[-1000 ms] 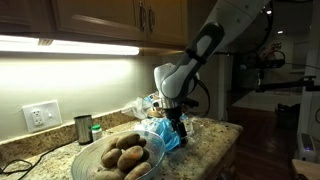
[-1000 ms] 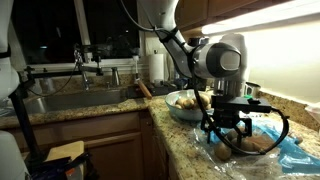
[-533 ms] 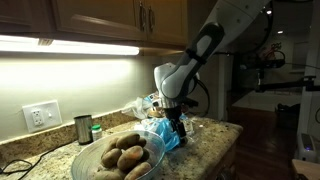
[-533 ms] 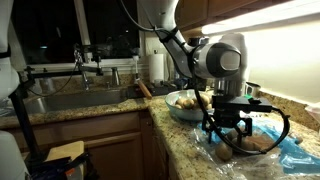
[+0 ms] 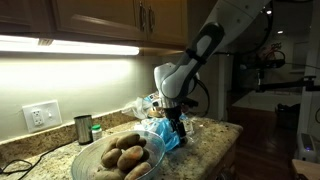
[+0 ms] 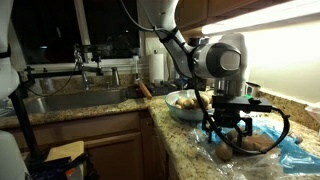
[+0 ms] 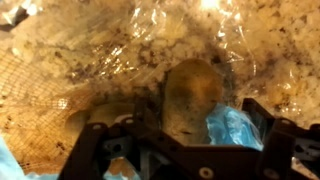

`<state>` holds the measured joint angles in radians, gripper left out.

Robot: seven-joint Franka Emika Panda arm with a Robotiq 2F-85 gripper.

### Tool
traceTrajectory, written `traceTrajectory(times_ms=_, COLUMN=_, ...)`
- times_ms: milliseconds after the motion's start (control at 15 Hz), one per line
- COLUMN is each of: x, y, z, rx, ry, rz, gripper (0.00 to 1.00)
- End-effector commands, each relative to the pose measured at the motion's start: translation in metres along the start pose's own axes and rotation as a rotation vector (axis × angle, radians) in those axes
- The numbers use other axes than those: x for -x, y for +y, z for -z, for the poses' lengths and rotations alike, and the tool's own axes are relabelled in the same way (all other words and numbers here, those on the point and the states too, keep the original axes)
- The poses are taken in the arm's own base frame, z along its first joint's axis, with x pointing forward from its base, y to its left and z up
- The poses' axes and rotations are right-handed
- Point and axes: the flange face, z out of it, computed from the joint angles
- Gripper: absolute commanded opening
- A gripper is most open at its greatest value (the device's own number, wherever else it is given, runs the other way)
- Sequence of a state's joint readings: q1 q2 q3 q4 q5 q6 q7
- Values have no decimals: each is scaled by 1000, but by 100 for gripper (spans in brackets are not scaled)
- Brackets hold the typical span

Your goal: Move potatoes from the plastic bag to the clear bowl

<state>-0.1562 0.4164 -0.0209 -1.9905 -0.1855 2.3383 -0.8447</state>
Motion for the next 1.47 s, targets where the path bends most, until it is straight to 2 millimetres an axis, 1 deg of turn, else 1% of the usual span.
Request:
traceTrajectory(times_ms=0, x=0, y=6, z=-2, rx=5, ry=30, rz=9, gripper=92)
traceTrajectory(times_ms=67, x=0, y=6, z=-1, rx=6, ry=30, rz=8, gripper=89)
traceTrajectory(times_ms=133, x=0, y=6, z=-1, rx=7, ry=31, rz=8, gripper=88)
traceTrajectory(times_ms=200, x=1, y=6, z=-1, rx=8, ry=31, rz=9, gripper=65)
traceTrajectory(times_ms=267, x=1, y=6, z=-1, rx=9, ry=32, rz=9, gripper=64)
traceTrajectory(times_ms=333, x=1, y=6, z=-1, rx=11, ry=33, rz=8, gripper=60)
traceTrajectory(times_ms=400, x=1, y=6, z=0, rx=14, ry=34, rz=7, gripper=53)
traceTrajectory(times_ms=467, x=1, y=7, z=0, rx=17, ry=36, rz=7, gripper=45)
traceTrajectory(times_ms=533, x=1, y=7, z=0, rx=18, ry=36, rz=6, gripper=45)
traceTrajectory(times_ms=667, x=2, y=7, z=0, rx=19, ry=37, rz=5, gripper=39)
traceTrajectory(times_ms=800, x=2, y=7, z=1, rx=20, ry=37, rz=4, gripper=40)
traceTrajectory(times_ms=1000, x=3, y=7, z=2, rx=19, ry=19, rz=-5, gripper=32)
traceTrajectory(times_ms=1067, x=4, y=7, z=4, rx=27, ry=12, rz=-11, gripper=27)
traceTrajectory(times_ms=1133, x=5, y=6, z=6, rx=30, ry=11, rz=-10, gripper=25)
traceTrajectory(times_ms=1400, x=9, y=7, z=12, rx=40, ry=-10, rz=-27, gripper=25)
